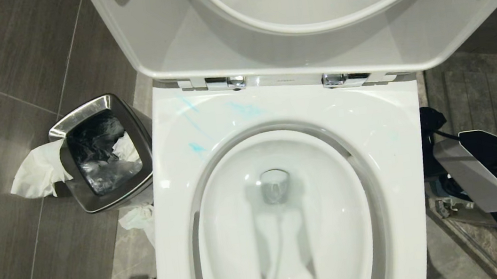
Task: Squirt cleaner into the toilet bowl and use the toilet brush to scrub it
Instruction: Pour in the cleaning agent
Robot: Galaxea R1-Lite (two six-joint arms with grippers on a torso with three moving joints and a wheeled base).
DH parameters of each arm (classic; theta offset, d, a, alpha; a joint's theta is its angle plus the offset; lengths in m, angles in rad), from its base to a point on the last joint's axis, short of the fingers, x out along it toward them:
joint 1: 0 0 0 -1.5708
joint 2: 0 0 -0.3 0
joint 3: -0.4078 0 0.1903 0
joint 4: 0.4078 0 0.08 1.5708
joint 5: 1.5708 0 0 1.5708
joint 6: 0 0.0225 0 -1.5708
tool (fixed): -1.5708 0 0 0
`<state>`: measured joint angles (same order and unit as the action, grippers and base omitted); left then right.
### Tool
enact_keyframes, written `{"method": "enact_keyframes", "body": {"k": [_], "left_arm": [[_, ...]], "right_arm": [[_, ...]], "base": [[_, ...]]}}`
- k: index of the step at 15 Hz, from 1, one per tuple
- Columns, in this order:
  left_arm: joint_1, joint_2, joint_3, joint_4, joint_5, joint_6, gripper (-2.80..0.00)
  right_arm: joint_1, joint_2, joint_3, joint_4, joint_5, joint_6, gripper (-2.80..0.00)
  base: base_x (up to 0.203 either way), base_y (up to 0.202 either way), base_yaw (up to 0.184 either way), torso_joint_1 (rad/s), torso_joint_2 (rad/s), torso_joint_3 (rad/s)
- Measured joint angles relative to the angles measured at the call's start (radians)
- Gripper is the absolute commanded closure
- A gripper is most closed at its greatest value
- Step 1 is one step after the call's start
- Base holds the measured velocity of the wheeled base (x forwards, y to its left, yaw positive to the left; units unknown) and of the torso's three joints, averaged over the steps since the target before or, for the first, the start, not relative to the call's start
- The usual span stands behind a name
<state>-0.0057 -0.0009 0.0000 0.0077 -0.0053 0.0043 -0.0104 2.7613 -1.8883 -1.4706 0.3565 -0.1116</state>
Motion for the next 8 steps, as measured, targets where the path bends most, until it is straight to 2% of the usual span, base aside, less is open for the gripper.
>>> {"method": "enact_keyframes", "body": {"k": [8], "left_arm": [[0.000,0.000,0.000,0.000,0.000,0.000,0.00]], "right_arm": [[-0.008,-0.063,0.049,0.011,-0.006,0.032,0.00]], "base": [[0.000,0.000,0.000,0.000,0.00,0.000]]}}
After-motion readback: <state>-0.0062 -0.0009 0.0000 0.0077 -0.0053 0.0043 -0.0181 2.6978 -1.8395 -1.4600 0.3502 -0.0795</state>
